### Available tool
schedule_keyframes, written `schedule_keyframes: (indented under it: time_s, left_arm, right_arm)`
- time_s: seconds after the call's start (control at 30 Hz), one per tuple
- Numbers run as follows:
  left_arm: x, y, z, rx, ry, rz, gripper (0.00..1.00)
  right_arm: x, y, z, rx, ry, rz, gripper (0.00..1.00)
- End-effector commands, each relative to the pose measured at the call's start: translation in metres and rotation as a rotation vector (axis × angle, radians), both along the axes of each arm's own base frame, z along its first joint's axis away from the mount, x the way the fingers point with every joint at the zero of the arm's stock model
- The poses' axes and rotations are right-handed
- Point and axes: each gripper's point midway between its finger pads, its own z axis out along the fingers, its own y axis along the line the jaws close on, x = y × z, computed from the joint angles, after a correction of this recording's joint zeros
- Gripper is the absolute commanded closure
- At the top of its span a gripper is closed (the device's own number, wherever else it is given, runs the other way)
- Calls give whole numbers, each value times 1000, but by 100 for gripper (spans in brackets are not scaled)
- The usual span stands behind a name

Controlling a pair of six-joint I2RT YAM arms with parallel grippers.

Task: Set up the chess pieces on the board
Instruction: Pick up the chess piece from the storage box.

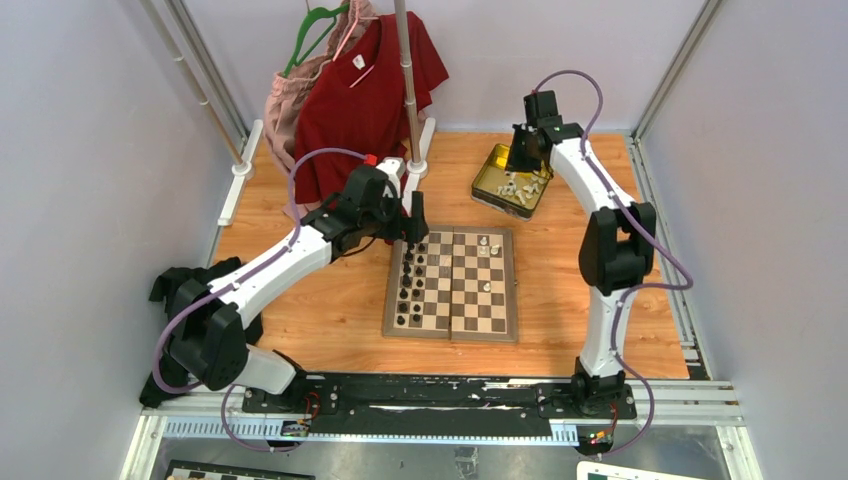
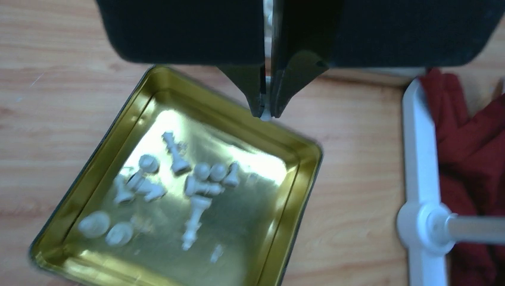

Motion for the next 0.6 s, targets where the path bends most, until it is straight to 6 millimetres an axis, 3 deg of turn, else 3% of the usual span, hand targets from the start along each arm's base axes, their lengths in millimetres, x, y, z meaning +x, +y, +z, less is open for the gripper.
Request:
schedule_keyframes:
  time_s: [0.0, 0.33, 0.57]
  left_arm:
    - [6, -44, 44, -199, -77, -108, 0]
    - [12, -82, 70, -403, -120, -201, 0]
    - [21, -101, 78, -491, -100, -220, 0]
  right_arm:
    - [-26, 39, 37, 207, -71, 53, 100]
    - [-88, 95, 69, 541, -107, 168, 100]
    - [-114, 128, 81, 733, -110, 230, 100]
